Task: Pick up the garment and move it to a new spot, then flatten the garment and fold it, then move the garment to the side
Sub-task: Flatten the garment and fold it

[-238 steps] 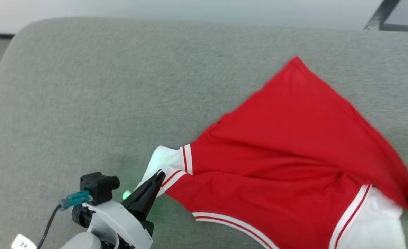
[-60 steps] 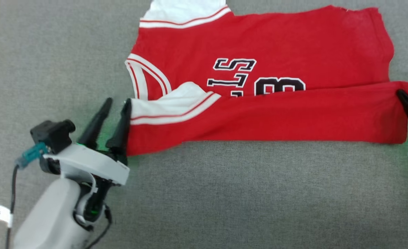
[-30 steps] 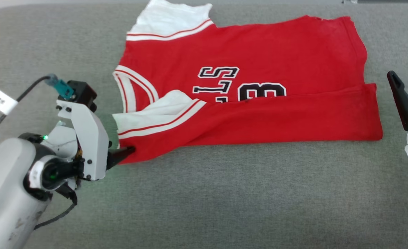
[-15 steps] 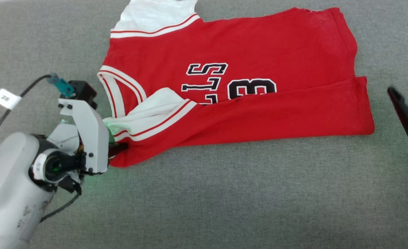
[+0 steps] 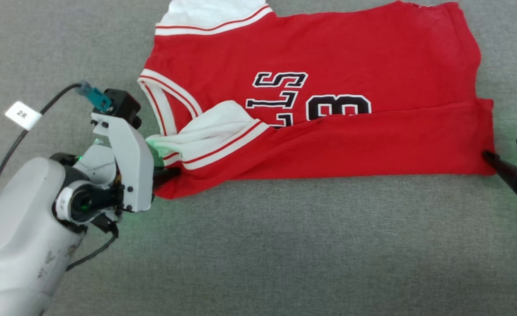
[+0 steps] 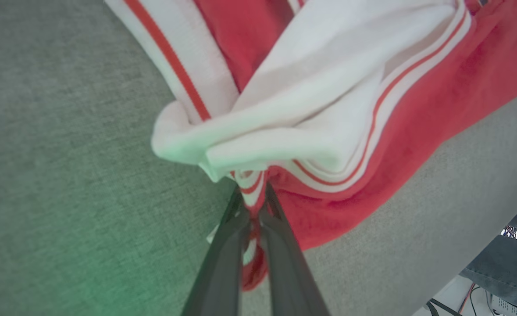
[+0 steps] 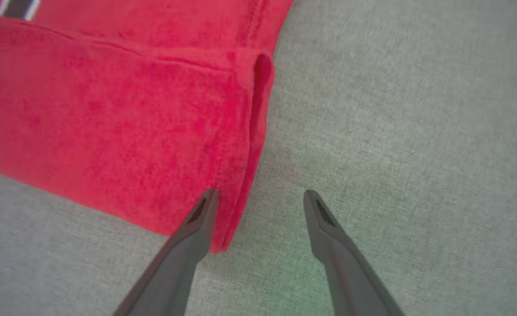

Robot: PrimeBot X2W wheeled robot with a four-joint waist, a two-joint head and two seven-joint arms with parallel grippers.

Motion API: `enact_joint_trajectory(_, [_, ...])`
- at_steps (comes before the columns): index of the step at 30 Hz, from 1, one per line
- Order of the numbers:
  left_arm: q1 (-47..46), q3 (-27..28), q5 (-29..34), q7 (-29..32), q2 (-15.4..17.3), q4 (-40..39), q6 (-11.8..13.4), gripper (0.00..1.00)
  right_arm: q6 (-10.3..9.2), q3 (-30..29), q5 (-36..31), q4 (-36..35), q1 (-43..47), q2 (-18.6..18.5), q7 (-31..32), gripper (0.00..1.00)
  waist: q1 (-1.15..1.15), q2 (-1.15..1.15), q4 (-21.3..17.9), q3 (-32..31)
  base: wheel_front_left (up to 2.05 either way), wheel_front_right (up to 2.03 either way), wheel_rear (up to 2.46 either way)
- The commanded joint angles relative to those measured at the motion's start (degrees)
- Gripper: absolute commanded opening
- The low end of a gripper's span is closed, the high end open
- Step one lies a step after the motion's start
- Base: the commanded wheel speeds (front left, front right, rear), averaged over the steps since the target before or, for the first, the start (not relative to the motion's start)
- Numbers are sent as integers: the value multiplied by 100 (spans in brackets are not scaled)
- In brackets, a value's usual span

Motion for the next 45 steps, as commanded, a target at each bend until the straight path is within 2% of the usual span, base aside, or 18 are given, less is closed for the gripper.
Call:
enact_joint_trajectory(1, [20, -107, 72, -76, -179, 123, -49, 0, -5, 149, 12, 162, -75, -59, 200, 100, 0, 0, 92, 25, 0, 0, 0])
enact_joint_trajectory(2, [12, -121, 77, -97, -211, 159, -78, 0, -5, 220, 66, 209, -84, -73, 285, 100, 0, 0, 113, 16, 0, 0, 0])
enact_joint_trajectory(3, [11, -133, 77, -125, -232, 189, -90, 0, -5, 263, 122, 247, -87, -68, 337, 95, 0, 0, 126, 3, 0, 0, 0])
enact_joint_trajectory(4, [17, -136, 72, -159, -255, 212, -108, 0, -5, 291, 163, 276, -83, -64, 355, 69, 0, 0, 135, -12, 0, 0, 0])
enact_joint_trajectory(5, [32, -141, 68, -181, -274, 235, -126, 0, -5, 324, 183, 289, -68, -66, 356, 19, 0, 0, 143, -37, 0, 0, 0])
enact_joint_trajectory(6, [55, -144, 66, -219, -284, 259, -138, 0, -5, 357, 188, 299, -49, -75, 343, 0, 0, 0, 146, -67, 0, 0, 0])
enact_joint_trajectory(15, [302, -64, -49, -462, -235, 390, -241, 0, -6, 412, 493, 301, 303, -166, 188, 0, 0, 0, 117, -509, 0, 0, 0])
enact_joint_trajectory(21, [710, 30, -178, -584, -22, 127, -262, 0, -6, 294, 690, 79, 824, -256, 196, 0, 0, 0, 84, -864, 0, 0, 0])
enact_joint_trajectory(29, [1656, 126, -250, -670, 528, -1060, -9, 0, -6, -80, 869, -656, 1916, -488, 426, 0, 0, 0, 96, -1015, 0, 0, 0])
enact_joint_trajectory(35, [2204, 203, -233, -776, 790, -1911, 275, 0, -5, -592, 711, -1304, 2612, -395, 505, 2, 0, 0, 134, -971, 0, 0, 0])
enact_joint_trajectory(36, [2254, 229, -232, -804, 809, -1992, 316, 0, -5, -675, 650, -1397, 2675, -365, 479, 26, 0, 0, 137, -963, 0, 0, 0])
enact_joint_trajectory(38, [2339, 272, -242, -895, 814, -2130, 361, 2, -5, -866, 517, -1514, 2779, -256, 427, 100, 0, 0, 138, -959, 0, 0, 0])
enact_joint_trajectory(39, [2370, 320, -263, -974, 798, -2193, 376, 33, -5, -935, 457, -1562, 2813, -198, 437, 100, 0, 0, 141, -961, 0, 0, 0])
enact_joint_trajectory(40, [2399, 373, -270, -1045, 793, -2250, 416, 56, -5, -1016, 393, -1622, 2821, -142, 431, 100, 0, 0, 144, -963, 0, 0, 0])
enact_joint_trajectory(41, [2418, 415, -234, -1131, 804, -2318, 423, 99, -5, -1112, 360, -1691, 2813, -76, 387, 100, 0, 0, 146, -966, 0, 0, 0])
enact_joint_trajectory(45, [2503, 725, -139, -1618, 811, -2535, 536, 100, -6, -1496, 110, -1916, 2680, 259, 108, 100, 0, 0, 147, -952, 0, 0, 0])
